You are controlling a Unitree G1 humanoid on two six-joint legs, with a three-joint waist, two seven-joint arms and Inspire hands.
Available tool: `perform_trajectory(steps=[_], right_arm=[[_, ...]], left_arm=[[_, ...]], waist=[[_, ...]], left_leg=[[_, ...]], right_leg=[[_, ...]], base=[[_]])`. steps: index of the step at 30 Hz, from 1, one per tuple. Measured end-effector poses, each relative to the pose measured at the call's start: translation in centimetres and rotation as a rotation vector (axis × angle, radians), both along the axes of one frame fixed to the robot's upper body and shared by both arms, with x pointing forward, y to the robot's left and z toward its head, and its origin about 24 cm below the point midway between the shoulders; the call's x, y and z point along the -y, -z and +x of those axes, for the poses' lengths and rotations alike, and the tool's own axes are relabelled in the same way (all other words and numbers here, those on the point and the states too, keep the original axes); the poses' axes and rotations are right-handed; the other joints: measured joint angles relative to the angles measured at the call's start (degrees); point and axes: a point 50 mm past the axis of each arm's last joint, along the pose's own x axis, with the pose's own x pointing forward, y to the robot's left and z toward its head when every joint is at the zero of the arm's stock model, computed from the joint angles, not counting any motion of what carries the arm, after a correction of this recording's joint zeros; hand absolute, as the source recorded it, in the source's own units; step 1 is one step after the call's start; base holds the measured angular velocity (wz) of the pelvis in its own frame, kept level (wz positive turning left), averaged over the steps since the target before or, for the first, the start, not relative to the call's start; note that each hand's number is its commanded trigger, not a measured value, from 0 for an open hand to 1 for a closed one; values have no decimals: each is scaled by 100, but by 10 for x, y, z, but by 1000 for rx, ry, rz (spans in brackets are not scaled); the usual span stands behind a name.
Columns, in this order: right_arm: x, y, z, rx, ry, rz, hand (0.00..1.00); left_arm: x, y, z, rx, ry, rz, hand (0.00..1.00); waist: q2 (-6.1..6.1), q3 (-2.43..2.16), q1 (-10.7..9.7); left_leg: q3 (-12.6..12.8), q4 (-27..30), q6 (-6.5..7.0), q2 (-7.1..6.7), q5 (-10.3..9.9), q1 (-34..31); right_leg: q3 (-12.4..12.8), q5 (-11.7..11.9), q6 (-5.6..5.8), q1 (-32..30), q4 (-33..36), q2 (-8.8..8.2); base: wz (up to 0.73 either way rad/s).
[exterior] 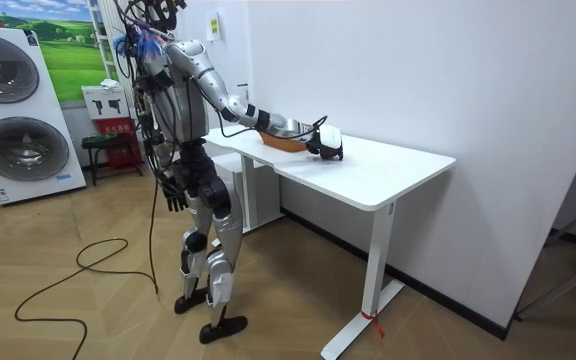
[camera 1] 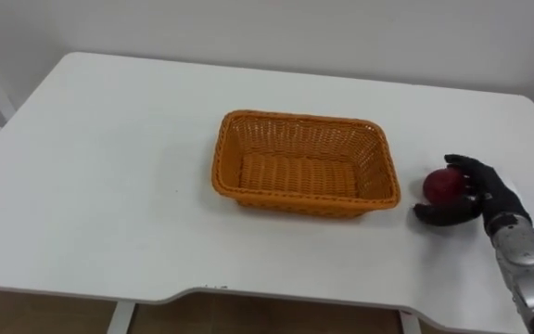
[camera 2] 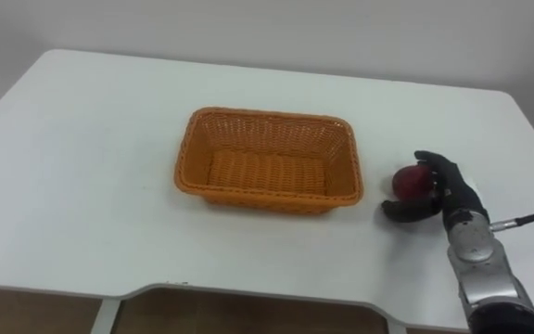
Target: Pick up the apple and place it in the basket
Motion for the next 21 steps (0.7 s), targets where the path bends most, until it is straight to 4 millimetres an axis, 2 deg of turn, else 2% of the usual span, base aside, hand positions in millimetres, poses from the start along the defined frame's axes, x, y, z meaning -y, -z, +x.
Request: perform_trajectory(steps=[13,21], right_arm=[[-2,0,1,0,-6,8,100],[-1,0,1,16,23,47,100]], left_arm=[[2,0,1,-4,16,-9,0],[2,1,4,5,18,-10,0]], waist=[[-10,-4,1],[-16,-2,99]], left_leg=[[-75,27,8,-33,5,-76],[-65,21,11,-42,6,-77]], right_leg=[[-109,-8,14,-8,1,-38],[-106,-18,29,-14,12,-47]], base=[[3],[0]])
